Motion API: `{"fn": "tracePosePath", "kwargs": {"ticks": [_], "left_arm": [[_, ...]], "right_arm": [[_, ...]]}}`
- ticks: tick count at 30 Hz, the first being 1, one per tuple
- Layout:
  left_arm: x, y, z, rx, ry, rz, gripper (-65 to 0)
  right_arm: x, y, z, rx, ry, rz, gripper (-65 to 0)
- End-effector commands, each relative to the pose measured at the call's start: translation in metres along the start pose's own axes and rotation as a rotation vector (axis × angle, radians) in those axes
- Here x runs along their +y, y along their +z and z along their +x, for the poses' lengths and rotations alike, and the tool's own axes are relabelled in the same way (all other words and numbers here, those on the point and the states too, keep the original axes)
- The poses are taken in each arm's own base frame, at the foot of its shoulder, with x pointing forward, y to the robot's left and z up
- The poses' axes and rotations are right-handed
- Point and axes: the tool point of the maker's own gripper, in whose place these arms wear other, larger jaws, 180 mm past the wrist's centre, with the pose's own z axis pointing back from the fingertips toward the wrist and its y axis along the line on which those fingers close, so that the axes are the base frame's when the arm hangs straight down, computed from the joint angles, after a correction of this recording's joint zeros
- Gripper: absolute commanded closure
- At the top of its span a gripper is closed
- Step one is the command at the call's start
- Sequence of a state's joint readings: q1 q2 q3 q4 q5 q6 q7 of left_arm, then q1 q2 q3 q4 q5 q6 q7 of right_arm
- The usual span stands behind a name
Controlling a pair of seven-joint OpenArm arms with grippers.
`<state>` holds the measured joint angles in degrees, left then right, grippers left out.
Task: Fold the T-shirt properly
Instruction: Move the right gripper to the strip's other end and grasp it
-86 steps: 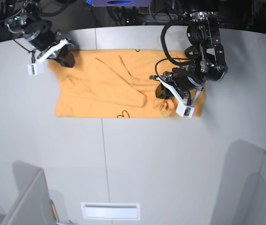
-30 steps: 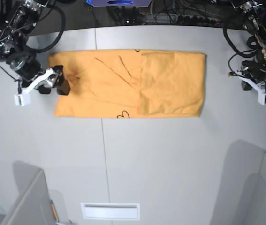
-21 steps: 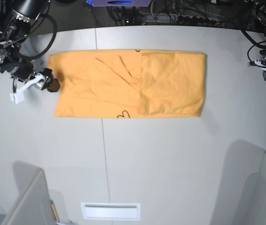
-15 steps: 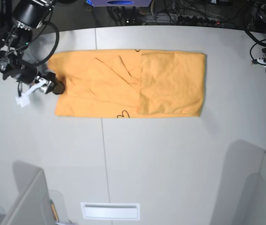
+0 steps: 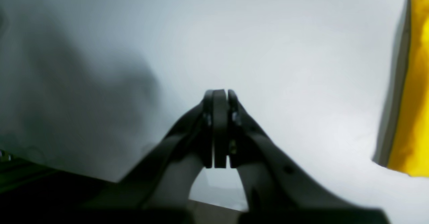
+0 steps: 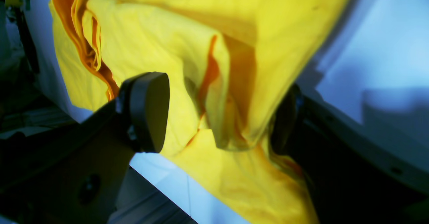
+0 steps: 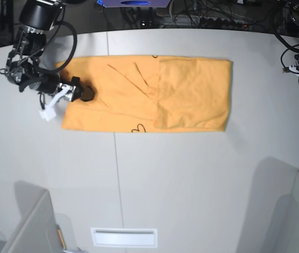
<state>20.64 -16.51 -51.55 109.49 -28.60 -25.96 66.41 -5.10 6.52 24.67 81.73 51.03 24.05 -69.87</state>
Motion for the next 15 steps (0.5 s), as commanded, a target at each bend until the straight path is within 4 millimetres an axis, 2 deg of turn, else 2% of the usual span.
{"fn": "tracePosePath", "kwargs": {"ticks": [1,5,7,9,10,13,15], "left_arm": [[0.005,0.005,0.011,-0.035,-0.020,0.015,0.0],[0.004,0.005,0.011,-0.035,-0.019,0.014,0.0],[0.004,0.004,0.010,-0.033,-0.018,0.013,0.0],[0.004,0.004,0.010,-0.032,-0.019,0.012,0.0],[0.003,0.004,0.010,-0.032,-0.020,0.011,0.0],[-0.016,-0.004,0.007,-0.008,-0.057,-0.039,0.0],[-0.034,-0.010,-0.002,0.031,-0.108,-0.074,0.0]], "right_arm": [[-0.005,-0.003,-0.010,0.049,0.002,-0.032,-41.3],[-0.002,-0.005,-0.008,0.048,0.004,-0.026,-40.8],[-0.003,-0.004,-0.004,0.031,0.003,-0.029,-37.2],[-0.005,-0.002,0.002,0.002,0.007,-0.035,-29.0],[-0.006,-0.002,0.004,-0.010,0.008,-0.036,-22.8],[-0.011,0.004,0.015,-0.046,0.022,-0.057,-0.2],[-0.010,0.005,0.024,-0.069,0.029,-0.056,0.0]]}}
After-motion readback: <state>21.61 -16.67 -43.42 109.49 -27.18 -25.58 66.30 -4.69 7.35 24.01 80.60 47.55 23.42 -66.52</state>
